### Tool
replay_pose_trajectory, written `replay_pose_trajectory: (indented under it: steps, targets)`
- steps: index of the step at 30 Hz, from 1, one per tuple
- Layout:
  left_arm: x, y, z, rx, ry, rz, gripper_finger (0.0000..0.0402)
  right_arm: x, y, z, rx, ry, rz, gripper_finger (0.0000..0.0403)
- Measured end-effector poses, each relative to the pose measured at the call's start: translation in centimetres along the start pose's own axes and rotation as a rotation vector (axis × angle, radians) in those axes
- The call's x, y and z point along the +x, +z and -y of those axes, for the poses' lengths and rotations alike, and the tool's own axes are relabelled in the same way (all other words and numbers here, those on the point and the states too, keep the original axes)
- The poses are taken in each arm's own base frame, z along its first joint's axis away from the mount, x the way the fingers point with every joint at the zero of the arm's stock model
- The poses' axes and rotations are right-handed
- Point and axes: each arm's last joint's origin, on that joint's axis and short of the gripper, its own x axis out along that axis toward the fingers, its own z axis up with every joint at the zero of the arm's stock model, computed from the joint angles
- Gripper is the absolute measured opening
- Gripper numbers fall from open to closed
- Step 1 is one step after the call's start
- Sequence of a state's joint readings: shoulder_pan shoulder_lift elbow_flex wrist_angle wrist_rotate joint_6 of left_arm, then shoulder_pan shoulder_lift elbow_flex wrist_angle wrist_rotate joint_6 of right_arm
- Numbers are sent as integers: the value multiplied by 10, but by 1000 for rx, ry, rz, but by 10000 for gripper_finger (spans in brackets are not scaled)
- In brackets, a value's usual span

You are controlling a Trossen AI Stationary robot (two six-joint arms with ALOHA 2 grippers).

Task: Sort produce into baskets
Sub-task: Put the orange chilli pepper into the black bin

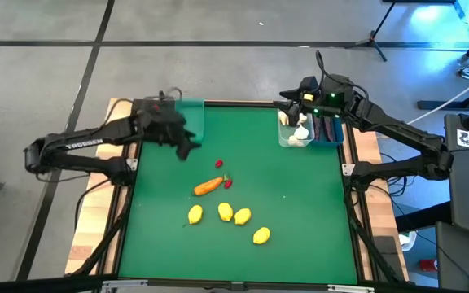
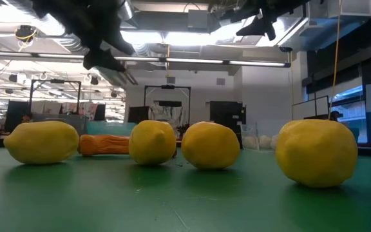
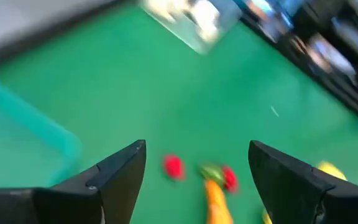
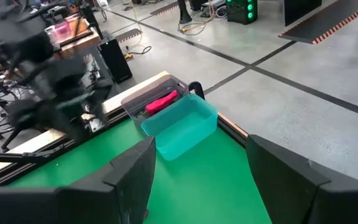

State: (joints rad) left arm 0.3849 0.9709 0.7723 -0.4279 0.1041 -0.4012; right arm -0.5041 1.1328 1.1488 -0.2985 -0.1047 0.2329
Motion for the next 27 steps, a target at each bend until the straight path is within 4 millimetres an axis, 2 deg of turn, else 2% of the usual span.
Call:
replay_pose_trajectory:
  steps: [5, 12, 17, 23, 27]
  targets:
    - [15, -24, 36, 123, -21, -103, 279, 1, 0, 0, 1, 1, -2, 248]
    - [46, -59, 67, 209, -15, -259, 279, 1, 0, 0, 17, 2, -3, 248]
    - [65, -76, 78, 261, 15, -302, 279, 1, 0, 0, 25, 3, -3, 248]
    - [80, -91, 81, 294, 46, -364, 278, 1, -1, 0, 51, 19, -8, 248]
    - [95, -109, 83, 318, 99, -434, 278, 1, -1, 0, 51, 18, -8, 248]
